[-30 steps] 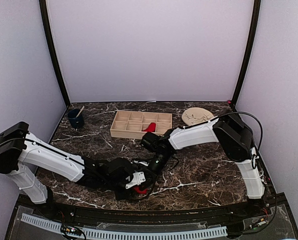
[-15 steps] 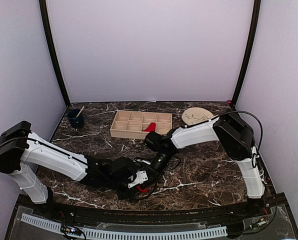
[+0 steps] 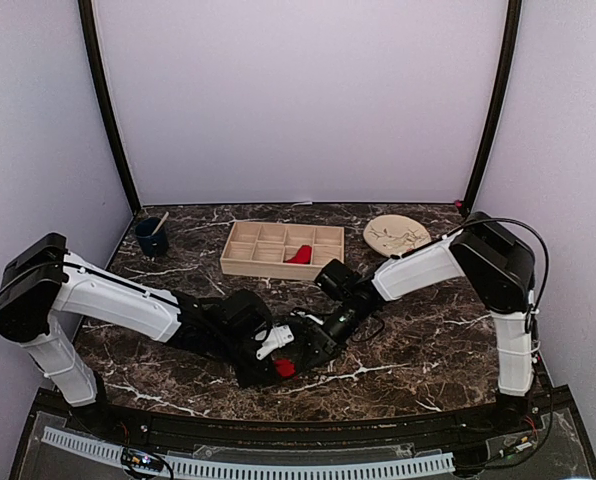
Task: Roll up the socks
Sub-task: Roll the sock at the center of the board, then pick up the sock from the center of the board.
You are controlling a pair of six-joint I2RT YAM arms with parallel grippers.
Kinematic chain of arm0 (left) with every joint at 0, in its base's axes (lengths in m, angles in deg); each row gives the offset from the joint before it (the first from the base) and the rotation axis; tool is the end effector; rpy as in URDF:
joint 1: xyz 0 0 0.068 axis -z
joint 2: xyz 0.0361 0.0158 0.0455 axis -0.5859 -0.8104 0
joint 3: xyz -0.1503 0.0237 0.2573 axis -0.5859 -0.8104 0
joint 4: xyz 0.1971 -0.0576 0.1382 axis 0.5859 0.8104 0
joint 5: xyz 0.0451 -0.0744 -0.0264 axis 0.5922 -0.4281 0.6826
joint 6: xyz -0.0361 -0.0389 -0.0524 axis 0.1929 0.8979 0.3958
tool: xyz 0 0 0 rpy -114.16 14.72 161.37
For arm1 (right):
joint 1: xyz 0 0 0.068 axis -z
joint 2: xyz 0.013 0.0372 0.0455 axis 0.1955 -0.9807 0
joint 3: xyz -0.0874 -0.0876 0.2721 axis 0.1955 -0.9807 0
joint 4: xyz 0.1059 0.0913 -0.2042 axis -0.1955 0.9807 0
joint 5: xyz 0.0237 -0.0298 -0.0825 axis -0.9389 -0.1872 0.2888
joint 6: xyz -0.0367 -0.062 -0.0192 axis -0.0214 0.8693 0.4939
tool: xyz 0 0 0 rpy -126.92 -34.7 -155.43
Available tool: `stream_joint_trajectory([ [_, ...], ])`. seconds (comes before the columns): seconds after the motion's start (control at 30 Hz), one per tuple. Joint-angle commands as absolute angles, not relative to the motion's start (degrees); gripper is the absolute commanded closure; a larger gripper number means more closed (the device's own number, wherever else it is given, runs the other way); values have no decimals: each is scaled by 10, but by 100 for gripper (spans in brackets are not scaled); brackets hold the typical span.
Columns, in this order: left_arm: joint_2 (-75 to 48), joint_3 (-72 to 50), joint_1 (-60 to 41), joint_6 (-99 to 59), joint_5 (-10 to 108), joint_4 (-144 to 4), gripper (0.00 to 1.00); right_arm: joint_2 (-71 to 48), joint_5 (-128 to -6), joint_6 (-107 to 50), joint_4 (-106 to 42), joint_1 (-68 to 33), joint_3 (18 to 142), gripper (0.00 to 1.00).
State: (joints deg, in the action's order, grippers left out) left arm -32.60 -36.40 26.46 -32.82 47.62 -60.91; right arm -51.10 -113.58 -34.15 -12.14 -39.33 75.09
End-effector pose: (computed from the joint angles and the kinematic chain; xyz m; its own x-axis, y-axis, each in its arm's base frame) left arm 0.1396 -0.2887 0.1610 -0.3667 0.7314 -0.5749 0.9232 0.3625 -0.1277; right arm 0.2130 0.3399 0.1233 -0.7198 -0.6767 -0.1547 -0.4726 0.3145 0.8233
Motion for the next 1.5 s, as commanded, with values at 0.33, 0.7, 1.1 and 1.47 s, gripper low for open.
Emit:
stream_joint_trajectory([
  [0.33,-422,-297,182,-329,195,-457,100,-365,-978,-369,-271,-380,613,68],
  [0.7,-473,-275,133,-334,102,-419,100,-230,-793,-347,-343,-425,510,68],
  [1.1,-520,-253,124,-327,86,-390,100,-174,-631,-227,-331,-585,495,61],
  [1.47,-537,-252,122,-336,69,-390,100,-300,-555,-148,-263,-682,610,58],
])
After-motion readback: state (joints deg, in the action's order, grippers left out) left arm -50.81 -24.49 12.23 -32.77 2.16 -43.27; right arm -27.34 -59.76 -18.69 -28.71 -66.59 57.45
